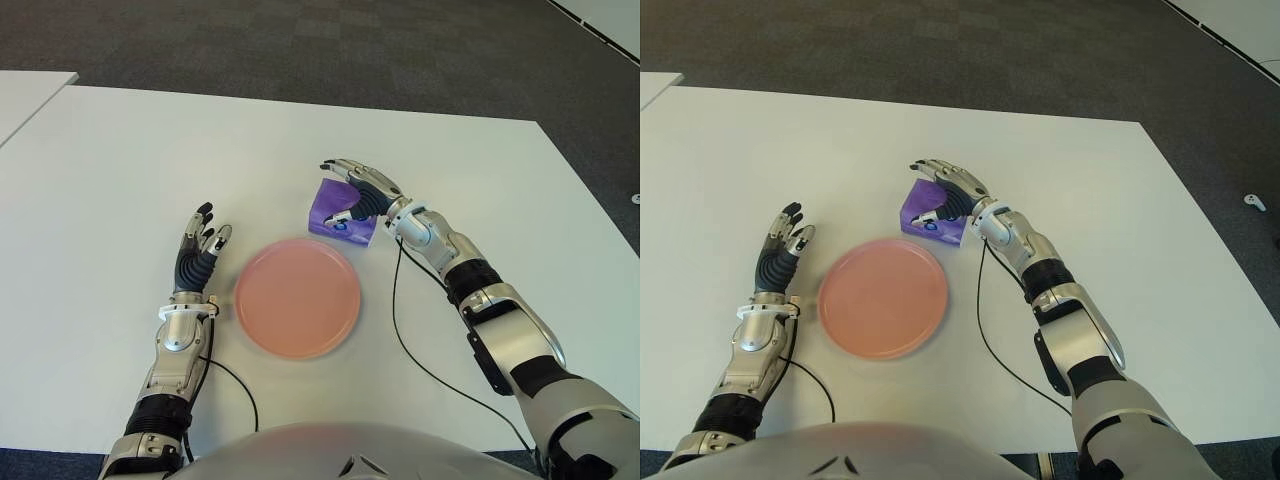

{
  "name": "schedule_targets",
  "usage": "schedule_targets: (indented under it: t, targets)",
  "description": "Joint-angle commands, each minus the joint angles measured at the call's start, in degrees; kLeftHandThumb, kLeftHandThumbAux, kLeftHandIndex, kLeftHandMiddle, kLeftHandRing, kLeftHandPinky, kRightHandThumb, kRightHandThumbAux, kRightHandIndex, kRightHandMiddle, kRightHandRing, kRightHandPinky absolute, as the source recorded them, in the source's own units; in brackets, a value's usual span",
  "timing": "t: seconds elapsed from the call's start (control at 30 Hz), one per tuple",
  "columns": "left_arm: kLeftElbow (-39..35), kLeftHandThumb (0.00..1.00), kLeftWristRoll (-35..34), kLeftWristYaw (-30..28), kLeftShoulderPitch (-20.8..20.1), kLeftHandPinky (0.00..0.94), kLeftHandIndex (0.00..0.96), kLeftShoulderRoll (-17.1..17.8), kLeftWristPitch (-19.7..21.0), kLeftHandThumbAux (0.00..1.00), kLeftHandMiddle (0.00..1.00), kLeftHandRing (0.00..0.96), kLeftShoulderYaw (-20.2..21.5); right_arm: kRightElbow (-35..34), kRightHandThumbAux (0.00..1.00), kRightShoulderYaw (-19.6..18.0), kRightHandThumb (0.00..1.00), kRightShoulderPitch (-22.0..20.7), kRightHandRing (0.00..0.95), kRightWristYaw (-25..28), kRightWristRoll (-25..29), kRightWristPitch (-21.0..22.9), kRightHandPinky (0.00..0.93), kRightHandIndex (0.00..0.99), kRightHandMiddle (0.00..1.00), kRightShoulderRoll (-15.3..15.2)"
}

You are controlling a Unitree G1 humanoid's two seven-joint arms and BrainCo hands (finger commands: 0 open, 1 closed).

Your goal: Put the tissue paper into the plate.

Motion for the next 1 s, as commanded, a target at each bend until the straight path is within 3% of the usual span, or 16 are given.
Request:
schedule_targets:
  t: [0.03, 0.4, 0.73, 1.0]
  targets:
    - [4.4, 0.000, 0.0, -1.2, 3.6, 0.000, 0.000, -0.1, 1.6, 0.411, 0.000, 0.000, -0.3, -0.8, 0.480, -0.5, 0.030, 2.0, 0.000, 1.0, 1.0, 1.2, 0.000, 0.000, 0.003, -0.7]
    - [5.5, 0.000, 0.3, -1.8, 3.4, 0.000, 0.000, 0.7, 0.1, 0.405, 0.000, 0.000, -0.4, 0.4, 0.478, 0.7, 0.028, 3.5, 0.000, 0.6, 0.2, 2.6, 0.000, 0.000, 0.000, -0.6]
    - [6.6, 0.000, -0.2, -2.0, 3.0, 0.000, 0.000, 0.9, -0.4, 0.394, 0.000, 0.000, -0.3, 8.9, 0.479, 3.4, 0.042, 0.9, 0.000, -2.5, -2.5, 2.1, 0.000, 0.000, 0.000, 0.5]
    - [6.6, 0.000, -0.1, -1.6, 3.1, 0.000, 0.000, 0.9, -0.5, 0.390, 0.000, 0.000, -0.2, 9.6, 0.481, 5.1, 0.034, 0.7, 0.000, -3.2, -3.3, 2.0, 0.000, 0.000, 0.000, 0.6]
